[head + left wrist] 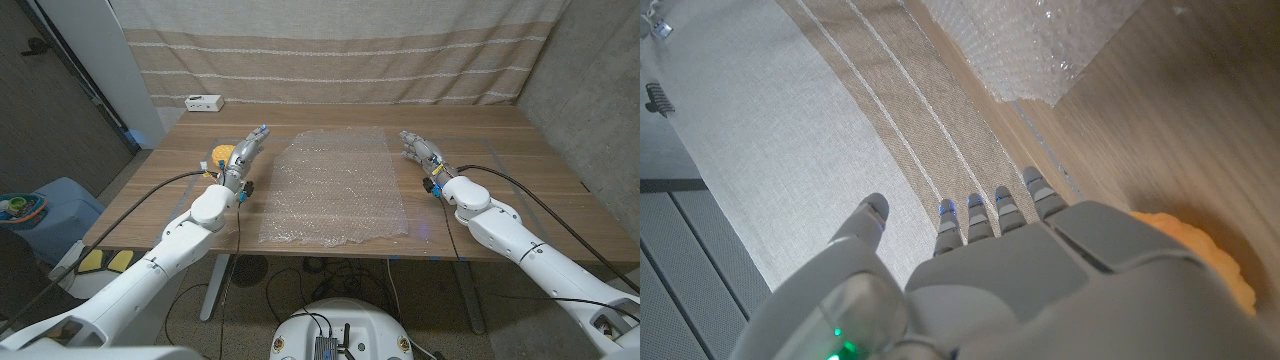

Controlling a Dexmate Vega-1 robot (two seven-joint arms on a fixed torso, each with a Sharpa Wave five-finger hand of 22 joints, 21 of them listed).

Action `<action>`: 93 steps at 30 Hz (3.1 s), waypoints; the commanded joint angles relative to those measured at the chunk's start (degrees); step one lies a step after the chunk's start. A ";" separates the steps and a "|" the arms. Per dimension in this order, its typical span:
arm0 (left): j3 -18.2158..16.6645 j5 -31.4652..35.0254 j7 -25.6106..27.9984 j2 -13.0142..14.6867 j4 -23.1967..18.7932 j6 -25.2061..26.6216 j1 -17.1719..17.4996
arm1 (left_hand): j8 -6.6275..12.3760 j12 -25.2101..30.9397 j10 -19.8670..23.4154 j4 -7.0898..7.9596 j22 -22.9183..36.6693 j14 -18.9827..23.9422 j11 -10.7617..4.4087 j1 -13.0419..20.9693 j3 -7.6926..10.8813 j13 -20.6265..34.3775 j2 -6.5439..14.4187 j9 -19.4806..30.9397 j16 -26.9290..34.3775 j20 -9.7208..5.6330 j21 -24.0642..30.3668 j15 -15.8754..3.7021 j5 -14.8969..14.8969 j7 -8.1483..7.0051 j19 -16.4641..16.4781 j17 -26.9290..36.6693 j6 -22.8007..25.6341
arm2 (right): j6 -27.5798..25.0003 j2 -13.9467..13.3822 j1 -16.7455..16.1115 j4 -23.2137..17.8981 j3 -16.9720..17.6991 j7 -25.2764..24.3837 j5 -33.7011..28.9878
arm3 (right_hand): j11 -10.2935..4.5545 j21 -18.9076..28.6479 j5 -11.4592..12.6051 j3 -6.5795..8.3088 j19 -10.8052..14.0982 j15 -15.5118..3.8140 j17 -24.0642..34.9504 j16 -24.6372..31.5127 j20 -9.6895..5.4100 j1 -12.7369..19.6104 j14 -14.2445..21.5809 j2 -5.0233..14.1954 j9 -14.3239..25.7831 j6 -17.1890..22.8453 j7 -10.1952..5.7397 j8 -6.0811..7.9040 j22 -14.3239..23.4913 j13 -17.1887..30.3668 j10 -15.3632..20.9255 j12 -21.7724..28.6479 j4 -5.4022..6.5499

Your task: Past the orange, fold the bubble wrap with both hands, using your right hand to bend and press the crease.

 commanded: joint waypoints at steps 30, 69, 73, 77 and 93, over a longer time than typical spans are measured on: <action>-4.77 18.92 8.68 13.26 -23.43 16.84 14.48 | 0.51 0.17 1.53 -2.05 0.11 0.37 -0.75 1.80 0.49 0.08 -0.48 0.18 -0.25 0.35 -0.87 -0.31 -0.31 -0.18 -0.07 0.09 1.76 | -21.30 -8.34 -2.37 -21.42 -6.86 -3.79 -19.54 | -0.22 0.21 -0.19 0.71 -0.01 -0.82 0.15 -0.10 -1.26 1.85 0.81 0.18 0.21 0.92 -0.31 0.34 0.27 0.36 1.12 0.32 -0.92; -2.96 34.28 2.33 24.30 -38.30 34.68 20.13 | 1.17 0.21 4.05 -8.29 0.12 3.24 -1.51 8.36 2.80 0.16 -0.97 0.33 0.03 0.50 -0.97 -1.10 0.55 -0.37 2.10 0.18 5.15 | -39.57 -14.92 -9.21 -37.54 -10.26 -3.62 -28.81 | -1.29 0.36 0.07 1.90 0.39 -2.05 -0.10 -0.25 -1.38 4.79 1.47 -0.26 0.26 1.11 -0.24 0.30 0.17 0.37 1.72 0.33 -2.88; -2.59 35.97 0.93 25.92 -39.92 36.21 20.44 | 1.13 0.12 3.92 -8.45 0.12 3.17 -1.47 8.58 2.78 0.16 -1.21 0.33 -0.02 0.53 -1.01 -1.17 0.54 -0.32 2.12 0.19 5.16 | -41.80 -15.68 -9.96 -38.89 -10.96 -3.26 -29.53 | -1.30 0.35 0.08 1.96 0.37 -2.10 -0.12 -0.27 -1.44 4.98 1.47 -0.30 0.26 1.13 -0.24 0.30 0.16 0.37 1.74 0.33 -2.98; -2.21 36.84 -0.59 27.09 -40.92 36.82 20.50 | 1.16 0.08 3.92 -8.56 0.11 3.13 -1.45 8.78 2.78 0.15 -1.39 0.34 -0.04 0.45 -1.04 -1.22 0.53 -0.17 2.17 0.19 5.37 | -43.14 -16.43 -10.85 -39.95 -11.18 -3.36 -29.97 | -1.29 0.34 0.09 2.02 0.38 -2.10 -0.13 -0.29 -1.50 5.20 1.50 -0.36 0.27 1.18 -0.19 0.32 0.16 0.37 1.74 0.31 -3.10; -0.13 43.68 -5.43 32.44 -45.89 42.90 21.97 | 1.04 -0.01 4.14 -8.99 0.10 2.96 -1.46 9.79 2.70 0.15 -2.35 0.36 -0.16 0.21 -1.09 -1.42 0.46 0.01 2.58 0.21 5.40 | -54.74 -19.69 -9.81 -47.77 -17.04 0.02 -37.17 | -1.51 0.36 0.11 2.44 0.54 -2.93 -0.21 -0.44 -1.38 6.52 1.57 -0.63 0.31 2.20 -0.02 0.65 0.12 0.37 1.96 0.31 -3.71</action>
